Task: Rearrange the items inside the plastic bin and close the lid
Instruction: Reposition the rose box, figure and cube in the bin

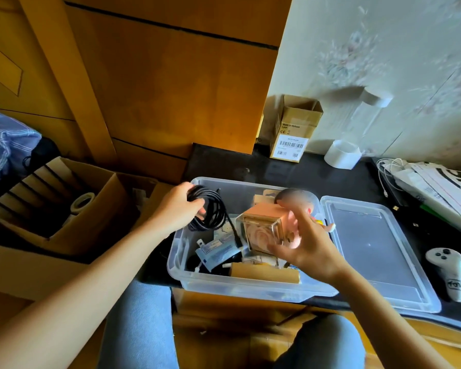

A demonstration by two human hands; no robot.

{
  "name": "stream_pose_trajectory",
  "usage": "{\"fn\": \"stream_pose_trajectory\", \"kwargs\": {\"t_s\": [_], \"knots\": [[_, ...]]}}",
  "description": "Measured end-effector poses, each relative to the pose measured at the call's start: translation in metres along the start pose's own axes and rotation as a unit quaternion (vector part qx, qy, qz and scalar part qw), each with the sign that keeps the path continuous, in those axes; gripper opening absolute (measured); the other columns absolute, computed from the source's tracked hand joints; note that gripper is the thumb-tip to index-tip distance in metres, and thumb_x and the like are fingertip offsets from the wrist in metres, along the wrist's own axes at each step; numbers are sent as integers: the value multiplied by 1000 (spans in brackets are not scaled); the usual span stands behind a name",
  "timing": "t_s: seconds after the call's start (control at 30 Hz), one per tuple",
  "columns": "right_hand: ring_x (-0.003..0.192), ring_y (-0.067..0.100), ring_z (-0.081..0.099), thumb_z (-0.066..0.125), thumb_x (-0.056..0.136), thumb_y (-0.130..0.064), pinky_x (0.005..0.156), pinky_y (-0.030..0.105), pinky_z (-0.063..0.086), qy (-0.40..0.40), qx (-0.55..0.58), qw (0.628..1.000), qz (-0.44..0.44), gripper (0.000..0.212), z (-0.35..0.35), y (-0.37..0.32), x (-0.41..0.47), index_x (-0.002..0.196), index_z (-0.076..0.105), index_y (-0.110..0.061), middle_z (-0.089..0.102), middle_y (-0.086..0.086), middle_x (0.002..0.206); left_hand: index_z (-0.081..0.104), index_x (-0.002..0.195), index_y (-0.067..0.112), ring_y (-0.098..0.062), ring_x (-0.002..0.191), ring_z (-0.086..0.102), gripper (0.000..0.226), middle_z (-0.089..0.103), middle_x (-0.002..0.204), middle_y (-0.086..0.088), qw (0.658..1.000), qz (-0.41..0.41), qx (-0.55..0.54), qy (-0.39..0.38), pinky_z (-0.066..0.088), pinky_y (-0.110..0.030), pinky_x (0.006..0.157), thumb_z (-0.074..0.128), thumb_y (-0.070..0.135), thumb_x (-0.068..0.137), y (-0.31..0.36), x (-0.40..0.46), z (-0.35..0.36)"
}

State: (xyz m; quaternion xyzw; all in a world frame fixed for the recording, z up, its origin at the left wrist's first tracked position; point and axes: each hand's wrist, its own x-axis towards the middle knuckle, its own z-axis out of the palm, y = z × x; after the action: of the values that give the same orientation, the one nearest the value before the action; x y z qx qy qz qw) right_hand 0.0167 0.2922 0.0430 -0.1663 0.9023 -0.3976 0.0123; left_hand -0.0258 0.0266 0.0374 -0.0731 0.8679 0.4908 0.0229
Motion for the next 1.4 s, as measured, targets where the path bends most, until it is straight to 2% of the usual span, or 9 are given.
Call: {"fn": "stream_pose_trajectory", "kwargs": {"t_s": [0.1,0.27,0.4,0.5,0.63,0.8,1.0,1.2,1.4], "knots": [[101,5,58,78,71,-38,80,7,46,7,36,999,6,75,1,4,-9,132,35,-37,54,-10,119,53,115,18,-19,74,67,23,67,83,-3,992,26,115,-33,56,-38,71,48,12,94,2,6,19],[89,0,64,79,72,-27,71,9,48,21,120,992,27,66,-4,8,-16,125,42,-41,62,-23,99,38,136,17,-11,64,52,40,57,105,-6,972,9,232,-21,45,-25,54,47,21,97,3,19,41],[84,-2,64,71,73,-25,64,7,47,28,178,983,41,54,-4,7,-18,117,47,-43,63,-23,94,26,145,23,-22,101,57,64,43,137,-16,986,-57,46,-149,51,-31,85,58,9,92,2,24,45],[80,1,64,74,78,-21,64,9,48,32,190,980,58,51,-3,7,-16,114,47,-47,60,-12,88,24,146,30,-26,125,46,70,38,142,-17,976,-53,13,-211,39,-34,103,60,9,90,2,19,37],[85,-1,66,70,82,-27,63,11,50,30,269,958,95,39,1,1,-6,114,50,-38,63,-1,95,52,122,30,-19,117,54,27,50,136,-8,976,-22,-128,-176,45,-32,98,51,34,95,11,3,23],[81,2,68,70,67,-52,59,16,53,26,335,932,138,59,15,-16,17,117,52,-28,70,-6,92,44,130,33,-19,112,60,67,59,125,-1,928,-23,-227,-293,53,-40,89,53,67,73,11,-23,16],[99,12,65,62,69,-56,79,23,56,-55,322,934,147,71,29,-32,41,130,43,-24,63,1,115,42,122,45,-15,109,59,58,61,118,5,952,2,-213,-221,52,-28,77,64,58,70,5,-27,14],[104,10,62,50,77,-59,76,20,55,-128,321,926,150,68,26,-36,53,135,38,-24,60,-1,121,45,121,49,-5,107,60,47,63,112,19,952,38,-255,-162,48,-27,80,56,57,77,-1,-27,13],[92,18,61,37,99,-38,85,34,50,-209,75,960,172,35,38,-24,65,113,56,-11,64,9,112,41,134,29,1,105,58,53,59,114,22,958,117,-264,6,49,-17,74,44,48,84,-2,-30,10]]}}
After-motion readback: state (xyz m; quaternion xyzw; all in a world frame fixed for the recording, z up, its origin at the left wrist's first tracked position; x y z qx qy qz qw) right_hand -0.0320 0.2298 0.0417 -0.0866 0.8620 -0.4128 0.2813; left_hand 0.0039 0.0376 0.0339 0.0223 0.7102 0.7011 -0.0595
